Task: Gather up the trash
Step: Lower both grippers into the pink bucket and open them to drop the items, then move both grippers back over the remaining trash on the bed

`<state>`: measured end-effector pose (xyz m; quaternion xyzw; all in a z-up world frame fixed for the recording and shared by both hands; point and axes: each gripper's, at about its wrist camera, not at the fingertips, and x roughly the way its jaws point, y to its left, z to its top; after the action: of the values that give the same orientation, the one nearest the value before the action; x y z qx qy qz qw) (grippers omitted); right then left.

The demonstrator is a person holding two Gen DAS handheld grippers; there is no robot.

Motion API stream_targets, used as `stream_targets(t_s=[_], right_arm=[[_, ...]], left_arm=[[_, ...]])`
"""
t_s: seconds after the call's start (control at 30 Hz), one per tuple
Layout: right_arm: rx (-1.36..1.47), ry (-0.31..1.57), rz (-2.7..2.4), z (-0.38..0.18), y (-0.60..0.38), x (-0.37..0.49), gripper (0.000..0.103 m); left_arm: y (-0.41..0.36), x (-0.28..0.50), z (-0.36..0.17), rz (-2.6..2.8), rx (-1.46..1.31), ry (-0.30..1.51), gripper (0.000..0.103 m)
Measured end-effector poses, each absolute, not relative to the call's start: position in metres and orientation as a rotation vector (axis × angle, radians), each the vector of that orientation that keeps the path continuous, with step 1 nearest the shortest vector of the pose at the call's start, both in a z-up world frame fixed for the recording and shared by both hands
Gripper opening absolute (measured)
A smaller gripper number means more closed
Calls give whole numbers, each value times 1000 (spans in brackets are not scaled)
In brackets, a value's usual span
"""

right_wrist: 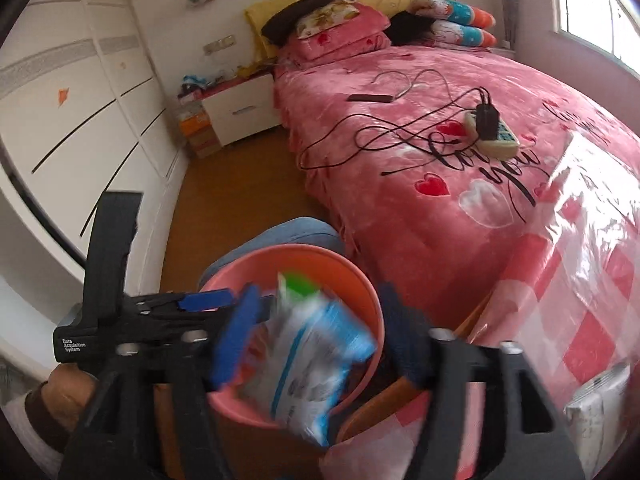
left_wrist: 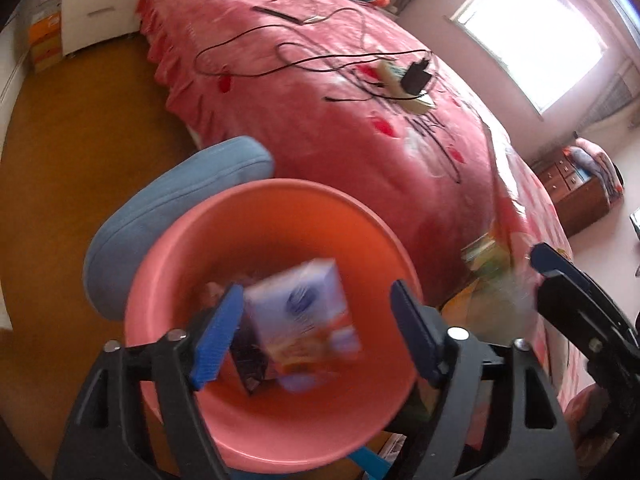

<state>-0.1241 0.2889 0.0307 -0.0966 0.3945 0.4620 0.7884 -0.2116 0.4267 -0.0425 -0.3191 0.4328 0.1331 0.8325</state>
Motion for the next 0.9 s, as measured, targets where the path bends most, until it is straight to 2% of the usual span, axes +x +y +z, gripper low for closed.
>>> stream_targets(t_s=[0.1,0.27,0.9], right_arm=[[-153,863,976,30,277,-117,82],[-100,830,921,41,250,-111,88],[-85,772,756,47,162,-112,92]], left_arm=[[432,-217,-46,322,-661,917,84],[430,-219,-41,355,-616,903,87],[362,-192,-6,235,-490,886,89]])
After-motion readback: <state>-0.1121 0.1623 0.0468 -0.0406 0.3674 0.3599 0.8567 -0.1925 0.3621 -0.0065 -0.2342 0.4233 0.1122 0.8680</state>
